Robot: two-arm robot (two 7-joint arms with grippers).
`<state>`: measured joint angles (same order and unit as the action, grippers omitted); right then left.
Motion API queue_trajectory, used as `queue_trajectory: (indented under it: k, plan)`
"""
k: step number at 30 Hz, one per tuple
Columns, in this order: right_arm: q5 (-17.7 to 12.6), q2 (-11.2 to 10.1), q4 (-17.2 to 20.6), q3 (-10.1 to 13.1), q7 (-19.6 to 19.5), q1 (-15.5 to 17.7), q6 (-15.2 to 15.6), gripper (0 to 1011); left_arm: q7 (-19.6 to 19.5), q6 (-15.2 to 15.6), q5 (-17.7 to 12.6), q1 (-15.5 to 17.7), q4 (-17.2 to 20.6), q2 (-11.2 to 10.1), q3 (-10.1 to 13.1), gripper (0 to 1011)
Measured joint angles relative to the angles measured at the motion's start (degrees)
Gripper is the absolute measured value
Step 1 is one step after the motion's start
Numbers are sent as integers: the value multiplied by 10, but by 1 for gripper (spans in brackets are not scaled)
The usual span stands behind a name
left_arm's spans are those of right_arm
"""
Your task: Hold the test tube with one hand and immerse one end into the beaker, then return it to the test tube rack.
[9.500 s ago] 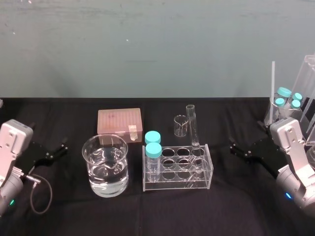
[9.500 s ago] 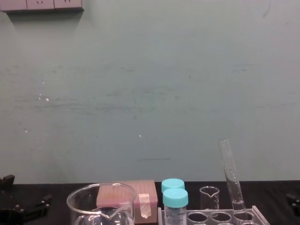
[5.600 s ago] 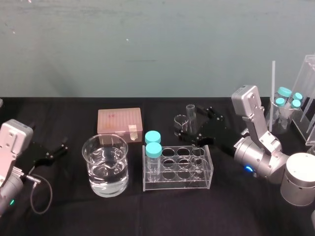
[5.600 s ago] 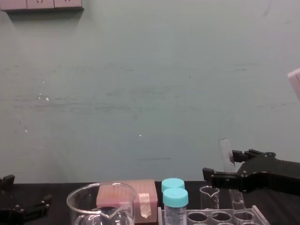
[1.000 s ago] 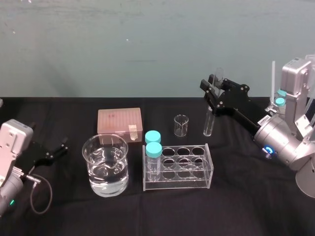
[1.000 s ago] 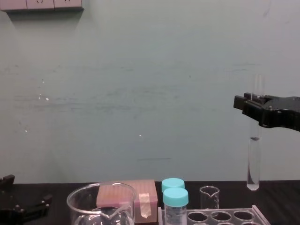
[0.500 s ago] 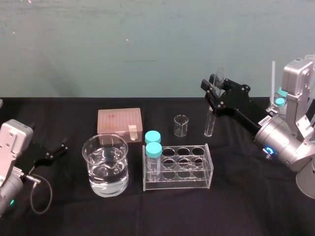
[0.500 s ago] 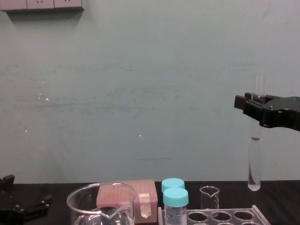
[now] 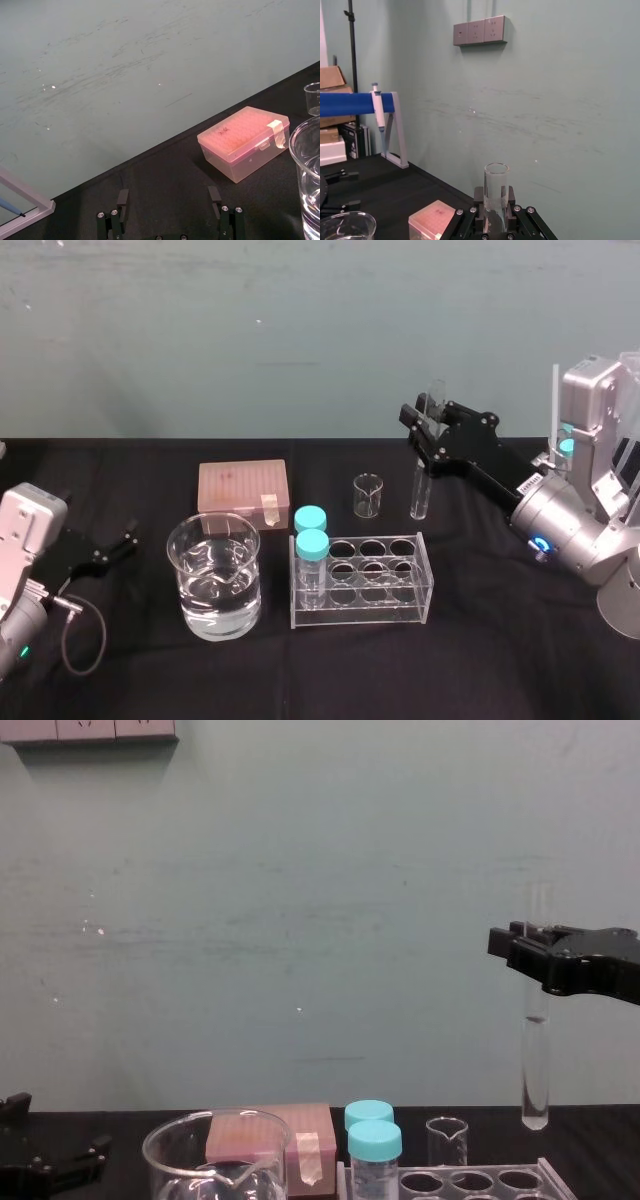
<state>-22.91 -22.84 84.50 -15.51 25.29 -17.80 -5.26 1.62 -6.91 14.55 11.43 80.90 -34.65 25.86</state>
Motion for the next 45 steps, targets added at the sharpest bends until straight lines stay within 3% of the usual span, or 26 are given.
queue_trajectory:
  k: [19, 45]
  plan:
    - [-5, 5, -33, -25, 40, -50, -13, 244, 0, 0, 0, 0, 0, 0, 0, 1000]
    - [-43, 23, -139, -87, 147, -149, -56, 244, 0, 0, 0, 0, 0, 0, 0, 1000]
